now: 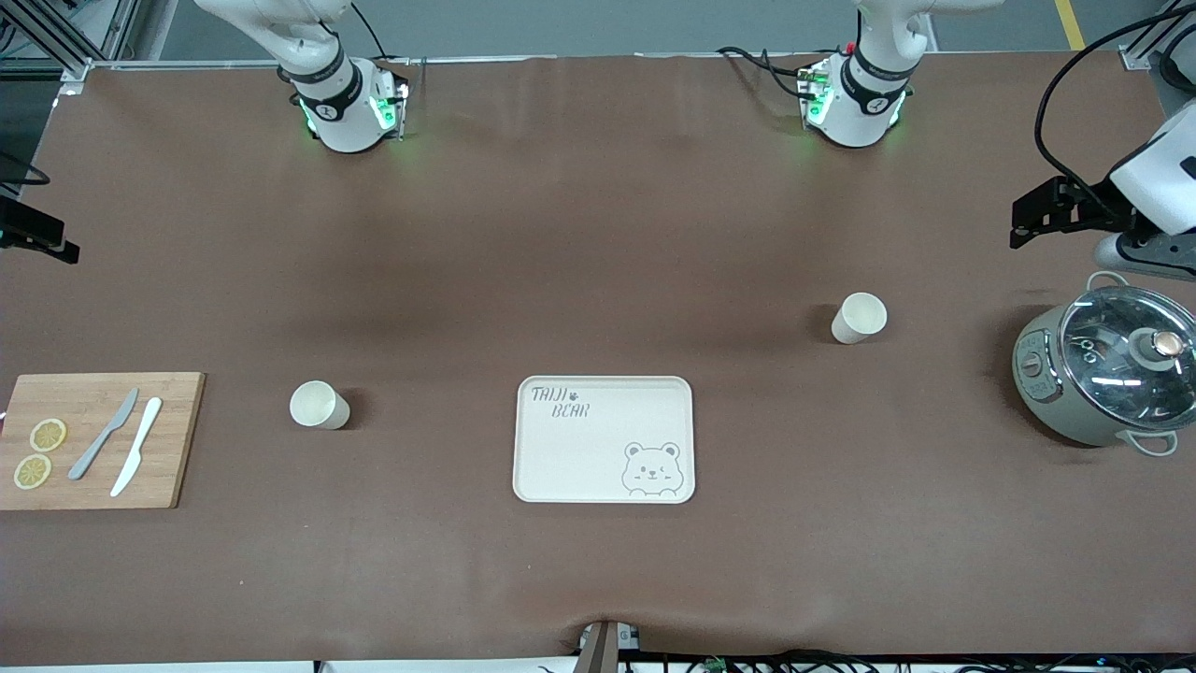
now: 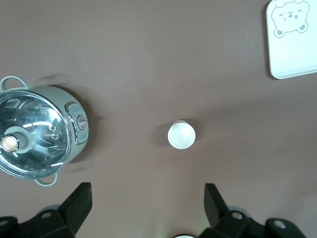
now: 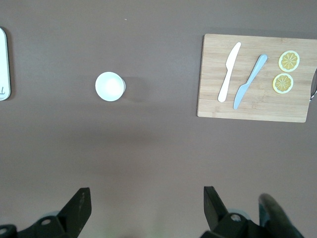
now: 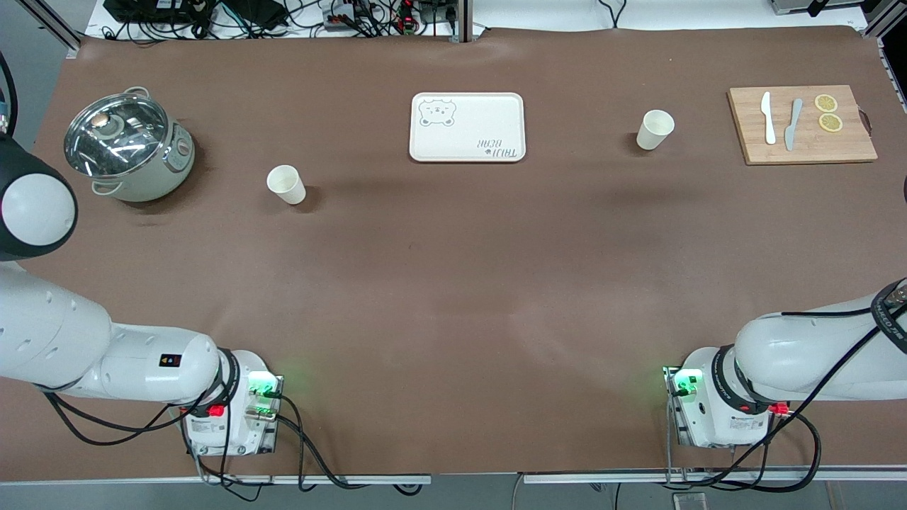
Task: Place white IKEA cup upright on tray with both arms
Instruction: 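Raise both arms from rest and swing them toward the white cups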
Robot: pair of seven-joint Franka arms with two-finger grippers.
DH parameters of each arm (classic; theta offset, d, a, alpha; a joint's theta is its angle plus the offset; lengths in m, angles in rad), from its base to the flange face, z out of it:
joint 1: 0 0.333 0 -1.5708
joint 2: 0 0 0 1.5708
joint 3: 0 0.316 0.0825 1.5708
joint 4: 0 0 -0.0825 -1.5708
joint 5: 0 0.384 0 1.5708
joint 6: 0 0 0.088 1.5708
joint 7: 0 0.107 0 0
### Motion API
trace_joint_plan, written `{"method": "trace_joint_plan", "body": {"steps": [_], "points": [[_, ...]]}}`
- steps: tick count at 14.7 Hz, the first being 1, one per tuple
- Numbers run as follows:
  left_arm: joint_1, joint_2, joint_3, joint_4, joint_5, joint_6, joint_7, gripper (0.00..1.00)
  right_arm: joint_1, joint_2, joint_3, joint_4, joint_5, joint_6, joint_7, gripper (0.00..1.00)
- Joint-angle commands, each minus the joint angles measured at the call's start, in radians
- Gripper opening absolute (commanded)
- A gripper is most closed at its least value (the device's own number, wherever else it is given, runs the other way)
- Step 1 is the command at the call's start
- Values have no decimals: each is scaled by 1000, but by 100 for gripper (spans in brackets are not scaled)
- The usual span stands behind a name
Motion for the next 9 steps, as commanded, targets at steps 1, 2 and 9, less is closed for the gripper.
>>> {"method": "trace_joint_plan", "body": {"steps": [1, 2, 9], "points": [[1, 8, -6, 18, 41, -17, 4, 100, 6, -3, -2, -3, -11, -1, -5, 100], [1, 8, -7, 16, 28, -20, 16, 100, 6, -3, -2, -3, -11, -1, -3, 100], [41, -77, -14, -304, 6, 208, 24, 100, 8, -3, 0, -3, -11, 0, -7, 100]]}}
